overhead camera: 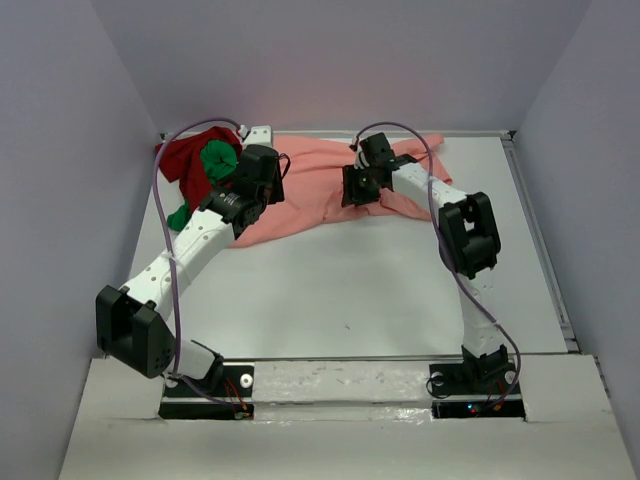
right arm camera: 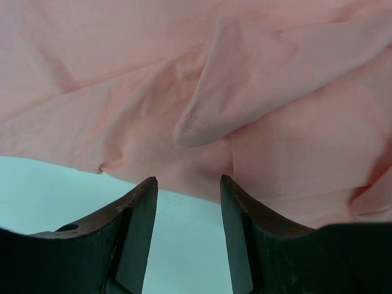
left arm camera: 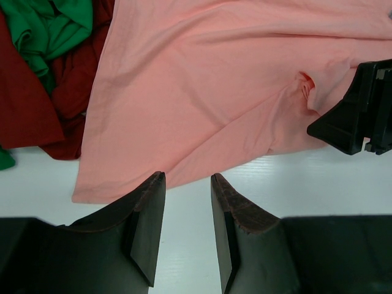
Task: Fold and stack the t-shirts
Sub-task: Flatten the tshirt out
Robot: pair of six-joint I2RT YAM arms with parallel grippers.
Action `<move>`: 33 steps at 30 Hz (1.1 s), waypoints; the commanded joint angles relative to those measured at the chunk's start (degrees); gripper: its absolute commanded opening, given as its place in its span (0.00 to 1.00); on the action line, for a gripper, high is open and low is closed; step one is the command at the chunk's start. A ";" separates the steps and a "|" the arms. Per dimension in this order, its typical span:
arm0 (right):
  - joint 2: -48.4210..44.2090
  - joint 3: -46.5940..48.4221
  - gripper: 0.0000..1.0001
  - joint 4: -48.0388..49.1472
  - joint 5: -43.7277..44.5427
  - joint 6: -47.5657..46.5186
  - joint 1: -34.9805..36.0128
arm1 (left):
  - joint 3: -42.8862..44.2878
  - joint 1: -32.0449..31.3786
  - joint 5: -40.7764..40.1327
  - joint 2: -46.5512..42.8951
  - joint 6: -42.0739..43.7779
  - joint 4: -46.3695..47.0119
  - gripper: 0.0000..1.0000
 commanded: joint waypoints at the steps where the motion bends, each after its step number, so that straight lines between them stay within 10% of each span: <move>1: 0.71 0.91 0.51 -1.34 0.11 -1.00 0.31 | 0.45 -0.27 -0.79 -1.74 0.05 1.42 0.46; 33: 1.85 6.53 0.47 -9.69 21.74 -12.07 0.84 | -0.08 -0.36 1.84 -1.83 0.14 2.92 0.46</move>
